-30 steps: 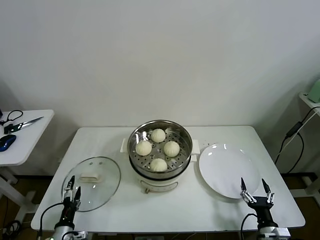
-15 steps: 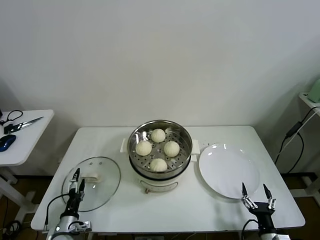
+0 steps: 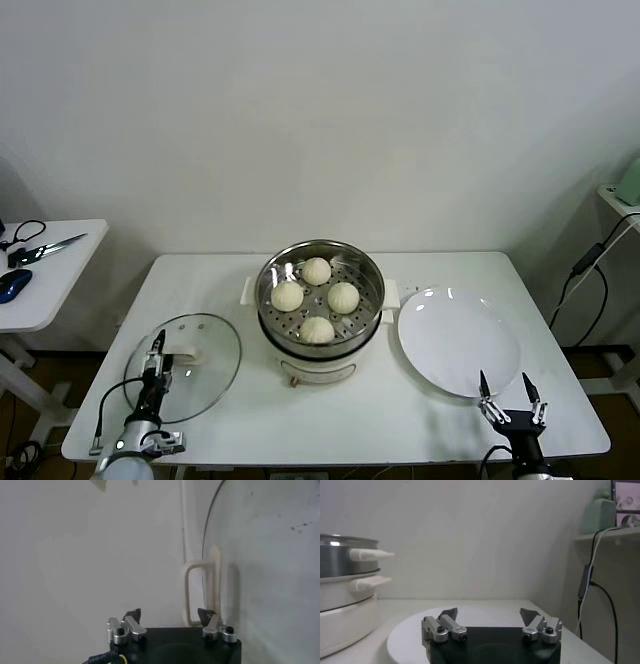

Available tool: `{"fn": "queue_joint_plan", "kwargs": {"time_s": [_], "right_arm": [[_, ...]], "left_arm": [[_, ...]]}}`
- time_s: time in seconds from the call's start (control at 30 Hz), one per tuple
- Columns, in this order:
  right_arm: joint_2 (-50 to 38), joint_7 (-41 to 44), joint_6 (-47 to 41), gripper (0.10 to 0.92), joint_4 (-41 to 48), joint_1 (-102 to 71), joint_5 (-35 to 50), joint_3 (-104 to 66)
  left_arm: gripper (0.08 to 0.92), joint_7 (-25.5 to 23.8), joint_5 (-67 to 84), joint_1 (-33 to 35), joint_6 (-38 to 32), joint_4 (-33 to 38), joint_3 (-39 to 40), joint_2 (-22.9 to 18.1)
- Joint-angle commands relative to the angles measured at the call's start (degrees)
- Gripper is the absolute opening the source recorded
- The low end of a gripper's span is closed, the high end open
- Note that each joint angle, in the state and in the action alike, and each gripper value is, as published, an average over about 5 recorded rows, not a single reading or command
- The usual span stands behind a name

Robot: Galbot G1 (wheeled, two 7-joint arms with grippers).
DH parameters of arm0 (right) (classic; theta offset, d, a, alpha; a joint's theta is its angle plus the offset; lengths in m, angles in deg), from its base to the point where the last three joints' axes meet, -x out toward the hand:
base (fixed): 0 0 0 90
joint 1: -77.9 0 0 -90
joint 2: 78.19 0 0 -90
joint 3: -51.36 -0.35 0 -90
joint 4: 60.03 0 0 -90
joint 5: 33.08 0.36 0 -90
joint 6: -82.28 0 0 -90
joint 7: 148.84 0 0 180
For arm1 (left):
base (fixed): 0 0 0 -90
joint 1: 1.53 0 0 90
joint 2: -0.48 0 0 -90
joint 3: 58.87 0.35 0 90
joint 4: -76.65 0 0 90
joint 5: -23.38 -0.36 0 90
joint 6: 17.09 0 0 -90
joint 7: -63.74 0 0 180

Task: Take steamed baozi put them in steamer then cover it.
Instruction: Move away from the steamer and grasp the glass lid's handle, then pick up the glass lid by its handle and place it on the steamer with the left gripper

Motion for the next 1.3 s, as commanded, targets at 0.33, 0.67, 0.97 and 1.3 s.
{"fn": "queue_joint_plan", "kwargs": {"time_s": [0.33, 0.67, 0.97, 1.3], "right_arm": [[0.24, -0.37, 0.73, 0.823, -0.1, -0.61, -0.7, 0.81], [0.13, -1.28, 0.27, 0.823, -1.49, -0.91, -1.52, 0.89], [0.58, -2.79, -0.98, 0.823, -2.34, -0.91, -4.42, 0.98], [0.34, -3.62, -2.74, 0.823, -3.32, -0.13, -6.34, 1.12]], "left_arm": [[0.411, 0.32, -0.16, -1.01, -1.07, -2.4, 0.12, -0.12], [0.149, 0.36, 0.23, -1.24, -0.94, -2.52, -0.01, -0.32], [0.142, -1.82, 7.53, -0.26, -0.47, 5.22, -1.59, -0.23], [0.142, -17.02, 21.62, 1.02, 10.36, 23.3, -3.12, 7.3]]}}
